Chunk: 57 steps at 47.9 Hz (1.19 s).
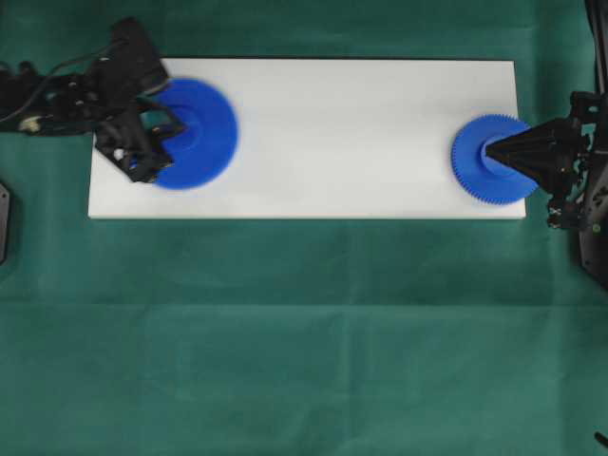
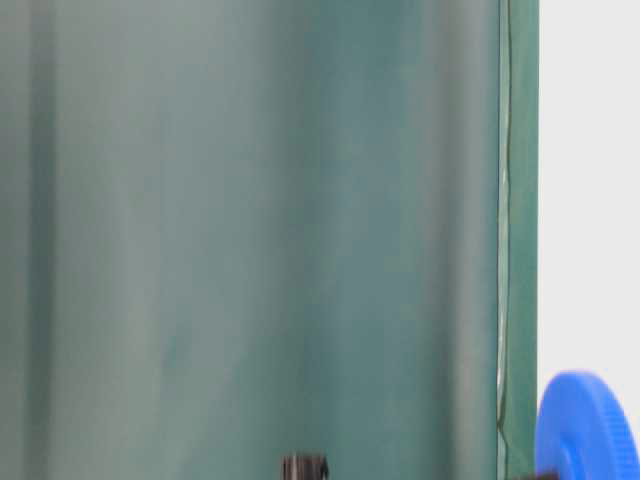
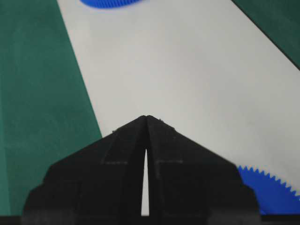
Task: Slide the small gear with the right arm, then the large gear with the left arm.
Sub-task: 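Slide the left blue gear back leftward to the board's left end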
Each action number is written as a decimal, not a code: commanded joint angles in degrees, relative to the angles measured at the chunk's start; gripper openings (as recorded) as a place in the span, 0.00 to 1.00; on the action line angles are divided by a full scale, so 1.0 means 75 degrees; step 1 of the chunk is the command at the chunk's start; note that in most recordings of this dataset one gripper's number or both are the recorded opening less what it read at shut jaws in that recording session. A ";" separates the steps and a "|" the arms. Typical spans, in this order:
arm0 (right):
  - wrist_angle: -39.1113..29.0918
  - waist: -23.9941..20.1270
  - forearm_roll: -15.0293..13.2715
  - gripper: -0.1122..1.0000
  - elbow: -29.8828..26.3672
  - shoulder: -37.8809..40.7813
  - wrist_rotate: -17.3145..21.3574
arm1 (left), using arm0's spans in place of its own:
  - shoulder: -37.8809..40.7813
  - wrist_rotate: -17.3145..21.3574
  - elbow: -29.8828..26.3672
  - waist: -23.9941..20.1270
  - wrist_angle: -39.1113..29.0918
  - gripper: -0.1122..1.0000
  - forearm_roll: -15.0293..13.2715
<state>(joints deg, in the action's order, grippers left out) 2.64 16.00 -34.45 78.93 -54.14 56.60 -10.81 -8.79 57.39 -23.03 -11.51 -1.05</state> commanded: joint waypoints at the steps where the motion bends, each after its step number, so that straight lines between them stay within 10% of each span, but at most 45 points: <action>1: 0.0070 -0.0012 -0.0012 0.56 -0.0223 0.0152 0.0012 | -0.0352 -0.0070 0.0328 -0.0082 -0.0164 0.10 0.0012; 57: 0.0070 -0.0012 -0.0012 0.56 -0.0281 0.0152 -0.0012 | -0.2531 0.0000 0.0012 0.0012 -0.0797 0.10 0.0012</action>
<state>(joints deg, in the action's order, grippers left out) 2.64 16.00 -34.45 78.40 -53.09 56.60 -27.69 -8.88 58.54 -23.47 -17.67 -1.05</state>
